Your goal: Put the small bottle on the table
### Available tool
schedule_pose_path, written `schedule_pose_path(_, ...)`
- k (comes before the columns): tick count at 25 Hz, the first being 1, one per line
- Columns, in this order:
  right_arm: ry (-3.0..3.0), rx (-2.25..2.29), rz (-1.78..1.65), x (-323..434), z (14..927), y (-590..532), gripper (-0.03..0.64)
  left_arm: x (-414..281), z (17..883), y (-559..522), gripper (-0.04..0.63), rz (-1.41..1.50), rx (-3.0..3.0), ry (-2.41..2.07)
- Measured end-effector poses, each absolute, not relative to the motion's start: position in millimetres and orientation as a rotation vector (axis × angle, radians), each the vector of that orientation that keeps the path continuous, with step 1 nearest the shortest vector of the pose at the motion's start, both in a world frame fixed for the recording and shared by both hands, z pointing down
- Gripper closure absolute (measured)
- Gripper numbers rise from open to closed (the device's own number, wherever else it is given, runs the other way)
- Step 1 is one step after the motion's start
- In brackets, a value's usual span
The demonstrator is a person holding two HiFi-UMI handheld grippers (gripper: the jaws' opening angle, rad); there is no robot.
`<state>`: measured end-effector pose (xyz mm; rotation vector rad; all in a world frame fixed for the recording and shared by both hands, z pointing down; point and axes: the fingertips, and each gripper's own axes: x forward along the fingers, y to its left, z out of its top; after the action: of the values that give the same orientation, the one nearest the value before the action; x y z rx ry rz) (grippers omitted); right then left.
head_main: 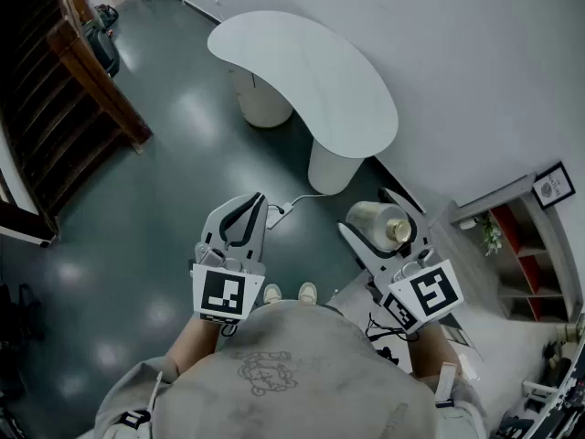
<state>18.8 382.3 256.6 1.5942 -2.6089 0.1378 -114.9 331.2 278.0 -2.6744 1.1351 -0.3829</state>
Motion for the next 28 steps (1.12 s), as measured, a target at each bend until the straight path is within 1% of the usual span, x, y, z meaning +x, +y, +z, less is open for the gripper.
schedule_pose_path(11,-2.593,1.603,0.124,52,254,375,0.290,-85,276,327,0.571,-0.384,-2.660,1.151)
schedule_pose_path(22,-2.611,1.603,0.148,99,265,385,0.290,-40,282,336,0.571,-0.397,-2.677,1.156)
schedule_pose_path(28,-2.610,1.620,0.153,116,269,389,0.290,-29,281,339,0.571,-0.416,-2.662,1.148)
